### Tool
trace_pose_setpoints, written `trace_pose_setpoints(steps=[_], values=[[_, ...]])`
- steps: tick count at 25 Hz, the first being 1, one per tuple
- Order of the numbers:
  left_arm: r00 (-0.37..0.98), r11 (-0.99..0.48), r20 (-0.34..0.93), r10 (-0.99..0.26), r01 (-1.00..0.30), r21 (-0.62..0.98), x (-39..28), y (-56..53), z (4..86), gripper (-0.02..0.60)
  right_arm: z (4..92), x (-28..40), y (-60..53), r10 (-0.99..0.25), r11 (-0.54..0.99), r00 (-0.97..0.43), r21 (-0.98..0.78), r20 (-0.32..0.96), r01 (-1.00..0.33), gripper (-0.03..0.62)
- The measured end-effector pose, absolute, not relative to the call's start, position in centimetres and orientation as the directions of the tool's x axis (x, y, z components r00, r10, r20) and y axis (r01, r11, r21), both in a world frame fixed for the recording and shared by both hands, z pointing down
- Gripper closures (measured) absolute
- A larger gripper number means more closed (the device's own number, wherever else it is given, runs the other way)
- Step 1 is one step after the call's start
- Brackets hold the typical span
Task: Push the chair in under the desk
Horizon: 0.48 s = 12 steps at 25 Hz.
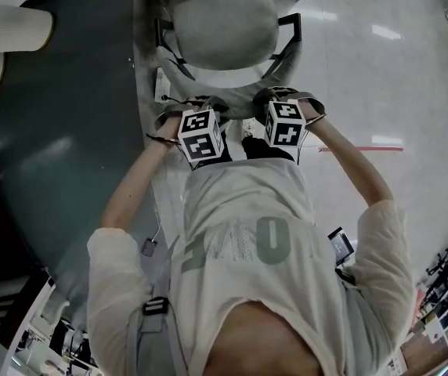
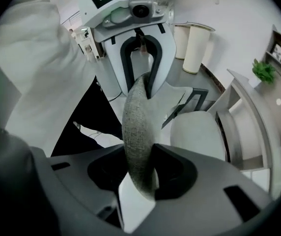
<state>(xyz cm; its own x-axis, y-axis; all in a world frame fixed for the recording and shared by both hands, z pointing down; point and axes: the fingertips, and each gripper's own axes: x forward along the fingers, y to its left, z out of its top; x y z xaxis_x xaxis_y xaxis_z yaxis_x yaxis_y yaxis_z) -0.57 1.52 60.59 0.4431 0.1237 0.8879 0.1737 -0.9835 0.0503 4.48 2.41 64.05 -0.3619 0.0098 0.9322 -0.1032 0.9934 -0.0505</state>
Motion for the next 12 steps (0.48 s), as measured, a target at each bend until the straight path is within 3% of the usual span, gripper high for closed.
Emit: trace_pose_setpoints(steps=[3, 12], values=[[0.438, -0.979, 0.881, 0.180, 0.166, 0.117, -0.84, 1.59, 60.86, 0.462, 64.11, 4.24, 2.37, 0.020, 0.997, -0.363, -0.047, 0.931, -0.064, 0.465], [0.450, -0.962, 0.853, 0.264, 0.191, 0.197, -1.06, 1.62, 60.80, 0.462, 64.05, 4.10, 2.11, 0.039, 0.989, -0.391, -0.091, 0.920, -0.117, 0.464]])
